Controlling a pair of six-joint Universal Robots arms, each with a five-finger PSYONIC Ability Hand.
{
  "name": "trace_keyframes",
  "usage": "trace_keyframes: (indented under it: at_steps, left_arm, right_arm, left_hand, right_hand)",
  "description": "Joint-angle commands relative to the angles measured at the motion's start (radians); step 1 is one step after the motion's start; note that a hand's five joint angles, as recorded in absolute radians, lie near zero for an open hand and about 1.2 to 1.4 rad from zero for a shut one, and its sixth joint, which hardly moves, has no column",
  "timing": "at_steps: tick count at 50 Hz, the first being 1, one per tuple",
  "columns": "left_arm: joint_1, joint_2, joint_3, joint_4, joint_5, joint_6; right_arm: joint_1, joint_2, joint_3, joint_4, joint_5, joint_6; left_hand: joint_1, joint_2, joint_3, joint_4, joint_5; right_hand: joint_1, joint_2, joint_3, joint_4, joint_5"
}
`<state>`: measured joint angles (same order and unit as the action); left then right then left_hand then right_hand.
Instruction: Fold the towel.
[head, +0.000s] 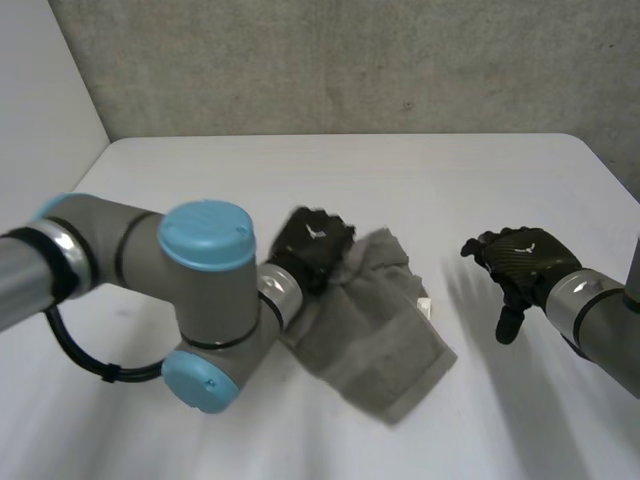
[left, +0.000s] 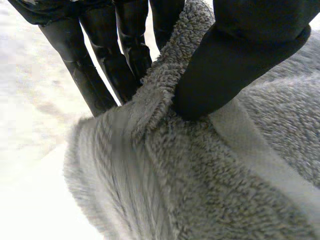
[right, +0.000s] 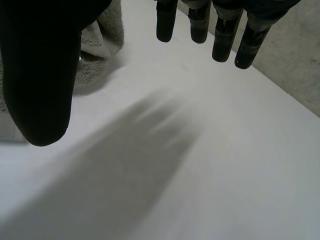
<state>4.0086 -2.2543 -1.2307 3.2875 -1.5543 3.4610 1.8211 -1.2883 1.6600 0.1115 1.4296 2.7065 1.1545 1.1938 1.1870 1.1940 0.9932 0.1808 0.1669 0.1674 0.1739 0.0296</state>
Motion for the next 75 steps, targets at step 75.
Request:
trace_keyframes:
  at_steps: [75]
  left_arm:
    - [0.428, 0.615, -0.865, 0.187, 0.088, -0.272]
  right_arm:
    - [0.027, 0.101, -0.163, 0.264, -0.186, -0.442]
  left_hand:
    - [0.242, 0.202, 0.209, 0.202, 0.229]
  right_hand:
    - [1.215, 1.229, 1.229, 1.222, 1.192]
